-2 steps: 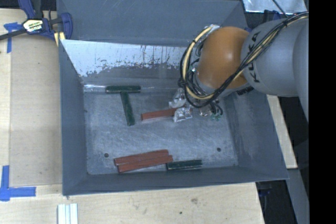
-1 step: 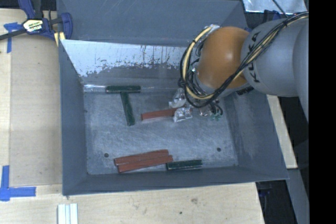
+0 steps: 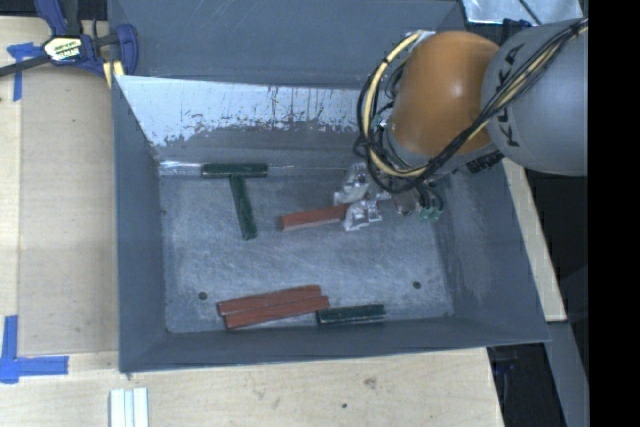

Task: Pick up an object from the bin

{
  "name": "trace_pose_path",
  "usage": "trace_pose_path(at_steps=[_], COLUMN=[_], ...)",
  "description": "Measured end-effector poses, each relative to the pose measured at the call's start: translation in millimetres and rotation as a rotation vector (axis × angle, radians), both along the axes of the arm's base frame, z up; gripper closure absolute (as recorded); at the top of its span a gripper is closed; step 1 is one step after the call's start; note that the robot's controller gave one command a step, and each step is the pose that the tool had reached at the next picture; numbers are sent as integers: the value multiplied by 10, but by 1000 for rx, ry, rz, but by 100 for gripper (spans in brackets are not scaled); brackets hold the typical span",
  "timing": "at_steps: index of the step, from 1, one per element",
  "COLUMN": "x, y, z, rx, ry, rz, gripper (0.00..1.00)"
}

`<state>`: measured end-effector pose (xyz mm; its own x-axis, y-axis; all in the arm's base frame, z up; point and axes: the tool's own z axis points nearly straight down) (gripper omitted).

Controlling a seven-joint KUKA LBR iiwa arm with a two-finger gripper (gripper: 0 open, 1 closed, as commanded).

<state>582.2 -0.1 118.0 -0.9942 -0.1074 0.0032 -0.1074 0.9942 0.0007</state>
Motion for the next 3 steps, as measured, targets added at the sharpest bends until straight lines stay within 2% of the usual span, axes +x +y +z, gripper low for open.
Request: trace_pose_path(at_steps=[1, 2, 3], x=[196, -34, 286], y=[138, 130, 99], z=[498, 716, 1307], rx=[0, 0, 0], ry=[-7, -5, -5], rz=[-6, 6, 19], gripper=[100, 100, 100])
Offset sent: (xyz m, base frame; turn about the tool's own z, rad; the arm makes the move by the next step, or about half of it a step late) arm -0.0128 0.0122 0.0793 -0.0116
